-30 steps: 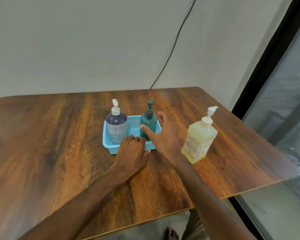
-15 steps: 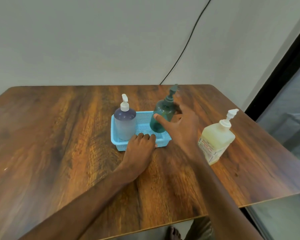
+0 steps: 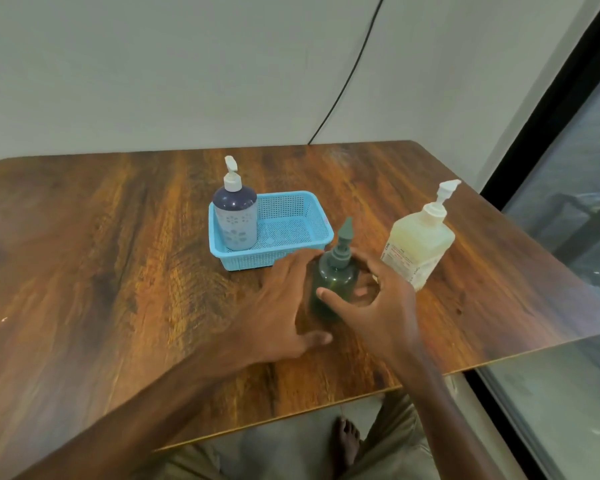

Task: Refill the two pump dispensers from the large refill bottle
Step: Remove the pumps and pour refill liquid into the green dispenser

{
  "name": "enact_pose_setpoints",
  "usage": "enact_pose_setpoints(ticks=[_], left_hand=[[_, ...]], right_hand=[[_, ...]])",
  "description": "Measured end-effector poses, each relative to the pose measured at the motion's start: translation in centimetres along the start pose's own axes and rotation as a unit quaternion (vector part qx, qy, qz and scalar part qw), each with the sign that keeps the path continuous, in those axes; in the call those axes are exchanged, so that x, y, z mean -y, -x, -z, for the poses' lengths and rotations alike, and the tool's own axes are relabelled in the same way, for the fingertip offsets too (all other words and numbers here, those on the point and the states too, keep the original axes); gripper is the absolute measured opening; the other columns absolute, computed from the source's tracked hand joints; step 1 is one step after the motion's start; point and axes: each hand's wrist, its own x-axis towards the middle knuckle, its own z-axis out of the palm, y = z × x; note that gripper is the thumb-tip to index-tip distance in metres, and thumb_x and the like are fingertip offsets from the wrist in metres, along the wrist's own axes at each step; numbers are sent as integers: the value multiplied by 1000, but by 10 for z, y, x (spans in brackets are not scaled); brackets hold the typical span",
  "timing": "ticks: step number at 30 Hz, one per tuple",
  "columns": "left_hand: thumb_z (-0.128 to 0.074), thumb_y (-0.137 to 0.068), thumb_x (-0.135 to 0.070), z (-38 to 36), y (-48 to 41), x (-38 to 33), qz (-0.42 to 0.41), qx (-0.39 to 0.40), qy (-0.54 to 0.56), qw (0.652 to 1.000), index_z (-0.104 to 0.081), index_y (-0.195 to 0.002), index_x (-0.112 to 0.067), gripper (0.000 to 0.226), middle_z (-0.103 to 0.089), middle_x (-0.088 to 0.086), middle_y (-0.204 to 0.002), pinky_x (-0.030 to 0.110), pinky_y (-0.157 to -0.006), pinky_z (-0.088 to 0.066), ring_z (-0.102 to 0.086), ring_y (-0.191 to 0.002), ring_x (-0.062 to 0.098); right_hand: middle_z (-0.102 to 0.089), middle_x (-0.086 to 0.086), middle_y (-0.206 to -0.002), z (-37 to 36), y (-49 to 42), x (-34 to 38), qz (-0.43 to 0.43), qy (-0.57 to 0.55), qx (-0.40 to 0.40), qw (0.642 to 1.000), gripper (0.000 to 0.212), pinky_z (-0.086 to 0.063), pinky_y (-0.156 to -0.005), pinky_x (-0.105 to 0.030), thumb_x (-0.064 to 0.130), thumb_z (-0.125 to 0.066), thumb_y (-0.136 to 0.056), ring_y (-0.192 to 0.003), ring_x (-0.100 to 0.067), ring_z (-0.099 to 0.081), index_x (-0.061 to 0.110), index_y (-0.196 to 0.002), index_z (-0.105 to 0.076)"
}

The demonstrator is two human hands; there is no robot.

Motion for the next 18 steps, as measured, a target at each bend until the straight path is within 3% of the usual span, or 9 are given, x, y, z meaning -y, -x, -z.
enact_pose_setpoints(ticks=[2, 5, 8, 11, 15, 18], left_hand=[[-88, -72, -61, -6, 1, -5, 23, -42, 94, 994, -25, -156, -36, 108, -38, -16, -159, 26, -118, -36, -39, -145, 2], [-90, -78, -42, -11, -6, -8, 27, -111, 143, 983, -44, -143, -33, 80, -55, -23, -136, 2, -97, -40, -52, -121, -17], [-90, -76, -48, -12, -17, -5, 25, -114, 150, 982, -48, -138, -36, 75, -59, -25, -130, 12, -98, -47, -58, -117, -12], [-87, -71, -63, -16, -26, -5, 16, -95, 138, 986, -49, -135, -39, 78, -61, -23, -131, 26, -99, -55, -61, -119, -2], [-93, -73, -50, -16, -35, -4, -3, -100, 137, 986, -50, -121, -46, 64, -59, -36, -109, 6, -85, -49, -59, -105, -18], [-94, -72, -47, -11, -42, 0, -15, -71, 160, 984, -55, -123, -41, 65, -61, -37, -110, 10, -87, -54, -61, -105, -19]], right_hand=[[-62, 30, -121, -4, 2, 1, 4, -9, 1, 1000, 72, -58, -83, -19, 47, -89, -74, -108, 5, -63, 37, -137, -56], [-65, 26, -123, -3, 1, 5, 1, -27, 7, 1000, 71, -57, -87, -19, 47, -89, -74, -111, 6, -63, 33, -137, -59], [-68, 26, -116, 3, -4, 13, -7, -86, -3, 996, 63, -55, -77, -10, 44, -87, -76, -104, 12, -65, 29, -133, -63], [-72, 19, -107, 4, -13, 18, 9, -100, -67, 993, 46, -49, -66, -4, 34, -87, -79, -93, 17, -64, 19, -119, -72], [-76, 8, -98, -4, -20, 21, 26, -77, -110, 991, 31, -47, -61, -5, 28, -90, -78, -81, 12, -65, 13, -102, -78], [-76, 12, -96, -7, -23, 20, 36, -86, -121, 988, 26, -45, -59, -5, 25, -91, -77, -80, 7, -67, 14, -97, -78]])
